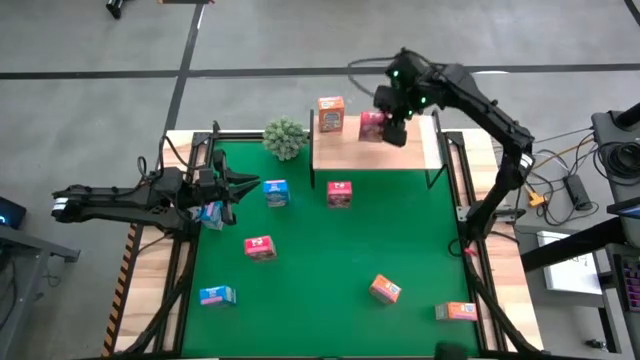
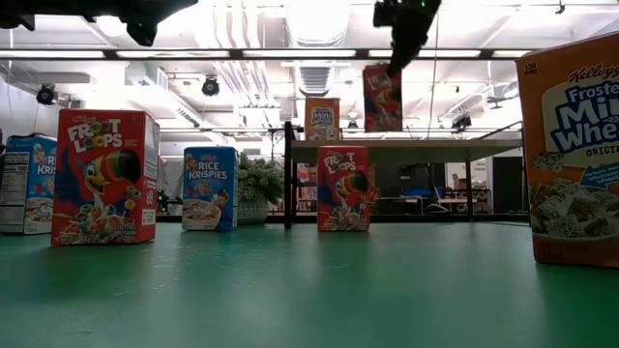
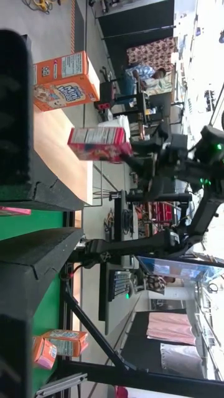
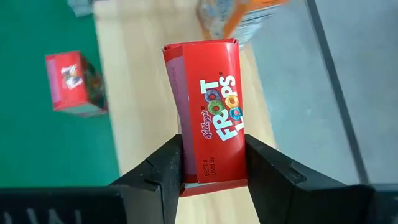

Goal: Stack cereal on shelf
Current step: Put the bottom right red cereal box on the shelf

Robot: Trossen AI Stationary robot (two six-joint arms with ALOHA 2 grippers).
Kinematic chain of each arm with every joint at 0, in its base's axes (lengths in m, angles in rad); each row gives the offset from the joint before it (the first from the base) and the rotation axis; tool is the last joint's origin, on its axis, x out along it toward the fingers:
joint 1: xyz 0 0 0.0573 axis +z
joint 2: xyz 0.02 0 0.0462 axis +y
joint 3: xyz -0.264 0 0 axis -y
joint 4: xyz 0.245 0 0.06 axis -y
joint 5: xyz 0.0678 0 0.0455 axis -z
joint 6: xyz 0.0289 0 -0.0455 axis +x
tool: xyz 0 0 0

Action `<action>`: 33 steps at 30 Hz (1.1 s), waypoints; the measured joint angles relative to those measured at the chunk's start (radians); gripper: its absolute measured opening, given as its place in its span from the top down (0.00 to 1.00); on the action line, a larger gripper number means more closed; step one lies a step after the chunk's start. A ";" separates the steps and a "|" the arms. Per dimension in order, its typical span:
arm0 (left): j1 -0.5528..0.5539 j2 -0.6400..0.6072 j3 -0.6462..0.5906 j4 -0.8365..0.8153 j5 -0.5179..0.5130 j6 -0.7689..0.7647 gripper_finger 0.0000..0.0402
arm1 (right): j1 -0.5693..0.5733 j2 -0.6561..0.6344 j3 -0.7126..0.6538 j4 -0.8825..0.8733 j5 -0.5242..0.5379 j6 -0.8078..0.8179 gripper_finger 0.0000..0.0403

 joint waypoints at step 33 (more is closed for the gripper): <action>0.000 0.000 0.000 -0.001 0.000 0.000 0.91 | -0.163 0.079 -0.006 0.076 -0.077 -0.101 0.55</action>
